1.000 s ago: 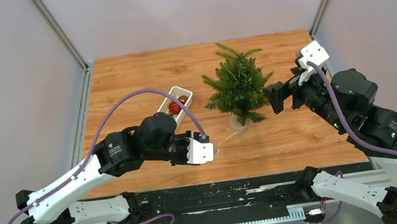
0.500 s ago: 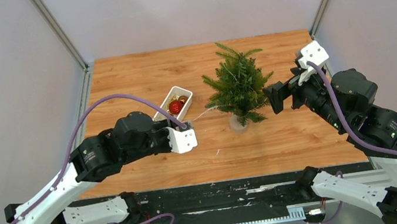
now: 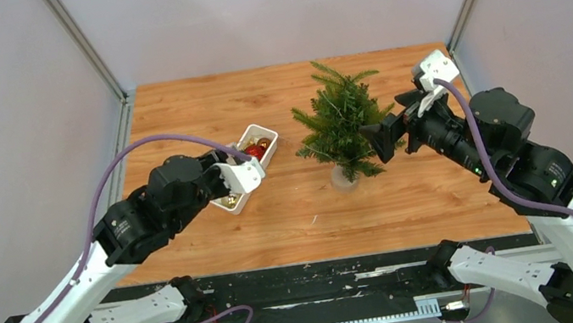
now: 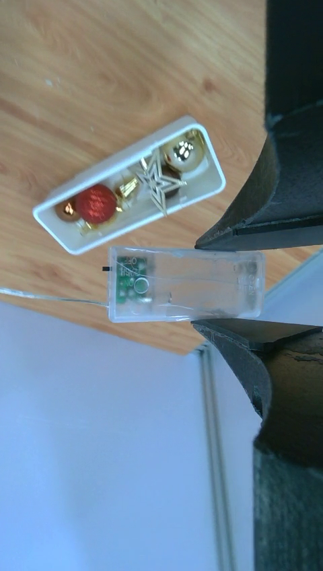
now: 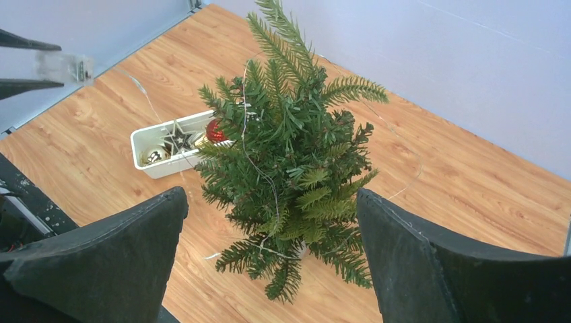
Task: Decorate the small christmas tree
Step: Wrap the decoration item around the Christmas tree.
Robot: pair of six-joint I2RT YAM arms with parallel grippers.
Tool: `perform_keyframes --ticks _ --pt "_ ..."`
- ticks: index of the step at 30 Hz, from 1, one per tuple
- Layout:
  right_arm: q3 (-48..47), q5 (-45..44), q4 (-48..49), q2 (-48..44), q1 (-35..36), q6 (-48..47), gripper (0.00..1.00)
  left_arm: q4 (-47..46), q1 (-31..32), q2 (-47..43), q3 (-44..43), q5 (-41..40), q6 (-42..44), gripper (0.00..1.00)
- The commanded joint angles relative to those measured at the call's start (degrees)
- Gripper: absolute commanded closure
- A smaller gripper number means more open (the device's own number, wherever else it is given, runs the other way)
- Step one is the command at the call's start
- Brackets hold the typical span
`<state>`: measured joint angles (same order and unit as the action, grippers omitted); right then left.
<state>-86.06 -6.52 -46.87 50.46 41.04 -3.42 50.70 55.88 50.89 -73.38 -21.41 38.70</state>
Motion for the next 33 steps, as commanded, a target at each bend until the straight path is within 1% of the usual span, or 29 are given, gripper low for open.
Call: perform_keyframes --ticks 1,5,12,19,24,26,31,33 --pt "-0.71 -0.38 3.11 1.62 -0.17 1.14 0.00 -8.94 -3.90 -0.49 0.41 -7.18 2.52 1.00" --pt "-0.26 -1.71 3.71 3.07 -0.19 0.92 0.00 -12.64 -6.73 -0.07 -0.34 -7.98 2.97 1.00" --pt "0.83 -1.03 5.44 3.54 -0.17 -0.16 0.00 -13.46 -10.16 0.47 -3.31 -9.41 3.59 1.00" --pt "1.51 -1.11 5.83 2.72 -0.17 -0.38 0.00 -13.93 -13.15 -0.76 -2.87 -12.99 6.78 1.00" --pt "1.53 -1.22 6.16 2.54 -0.17 -0.59 0.00 -19.98 -15.63 -0.08 -0.69 -17.11 10.77 1.00" --pt "1.80 -1.12 6.25 2.70 -0.17 -0.54 0.00 -21.51 -16.97 0.47 -0.46 -17.47 11.74 1.00" --pt "2.41 -1.60 6.44 2.99 -0.17 -0.87 0.00 -20.73 -17.91 0.50 -1.51 -17.82 11.70 1.00" --pt "2.76 -2.66 6.65 3.16 -0.17 -1.05 0.00 -17.79 -17.94 0.07 -2.18 -17.64 10.97 1.00"
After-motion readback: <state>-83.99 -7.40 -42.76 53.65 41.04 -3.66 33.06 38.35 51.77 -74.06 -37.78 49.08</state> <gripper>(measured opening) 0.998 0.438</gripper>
